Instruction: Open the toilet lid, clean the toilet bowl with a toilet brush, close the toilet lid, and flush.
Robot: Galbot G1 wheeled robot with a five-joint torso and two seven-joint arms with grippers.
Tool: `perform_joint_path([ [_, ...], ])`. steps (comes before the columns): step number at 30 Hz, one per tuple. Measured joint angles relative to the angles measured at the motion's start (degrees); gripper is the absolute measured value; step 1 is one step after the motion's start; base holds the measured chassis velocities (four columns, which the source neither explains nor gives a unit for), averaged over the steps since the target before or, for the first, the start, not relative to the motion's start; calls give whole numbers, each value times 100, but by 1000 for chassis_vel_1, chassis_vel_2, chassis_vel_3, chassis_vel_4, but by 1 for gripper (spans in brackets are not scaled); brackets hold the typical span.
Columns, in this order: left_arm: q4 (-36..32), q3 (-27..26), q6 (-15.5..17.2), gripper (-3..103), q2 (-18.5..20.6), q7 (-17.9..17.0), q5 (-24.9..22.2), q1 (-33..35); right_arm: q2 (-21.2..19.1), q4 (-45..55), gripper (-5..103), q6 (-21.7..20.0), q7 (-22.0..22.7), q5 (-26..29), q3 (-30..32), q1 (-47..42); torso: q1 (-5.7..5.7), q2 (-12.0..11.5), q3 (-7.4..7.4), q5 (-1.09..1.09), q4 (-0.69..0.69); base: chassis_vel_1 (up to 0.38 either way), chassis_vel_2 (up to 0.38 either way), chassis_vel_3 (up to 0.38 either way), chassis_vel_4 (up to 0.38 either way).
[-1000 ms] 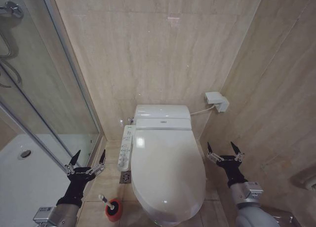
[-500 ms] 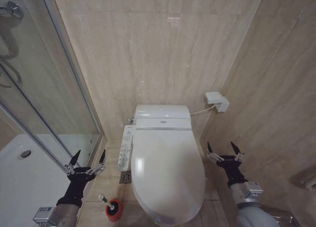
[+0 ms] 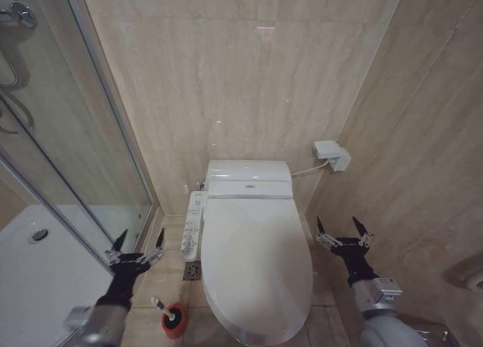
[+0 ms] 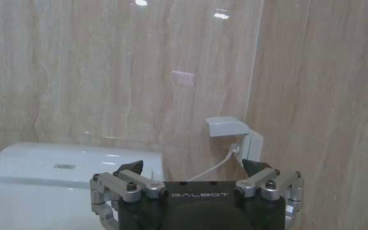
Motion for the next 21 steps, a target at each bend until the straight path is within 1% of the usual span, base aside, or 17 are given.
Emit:
perform_joint_path([
  [1,113,52,97,100,-56,9,46,-131,0,0,100,0,0,0,0,1,0,0,0,0,0,0,0,0,0],
  [3,602,271,512,100,-302,41,247,-704,0,-1,100,0,0,0,0,1,0,0,1,0,-1,0,0,0,0],
  [4,602,271,512,100,-302,41,247,-704,0,-1,100,0,0,0,0,1,0,0,1,0,-1,0,0,0,0],
  [5,759,318,557,100,-366,80,302,-870,0,-1,100,0,0,0,0,1,1,0,1,-2,-3,0,0,0,0],
  [6,873,298,428,100,-366,139,332,-942,0,-1,100,0,0,0,1,1,1,-1,1,-2,-6,0,0,0,0],
  [7,978,247,239,100,-344,201,354,-982,0,-2,100,0,0,0,1,1,1,-1,1,2,-1,0,0,0,0],
  [9,984,231,187,100,-334,211,355,-988,0,-1,100,0,0,0,1,1,1,0,1,1,1,0,0,0,0],
  [16,662,165,148,100,-257,97,290,-878,0,-1,100,0,0,0,1,1,1,0,1,1,0,0,0,0,0],
  [19,82,65,158,100,-175,44,232,-674,0,-2,100,0,0,0,1,1,0,0,0,1,1,0,0,0,0],
  [21,17,54,172,100,-164,44,230,-649,0,-1,100,1,0,0,1,1,0,0,0,1,1,0,0,0,0],
])
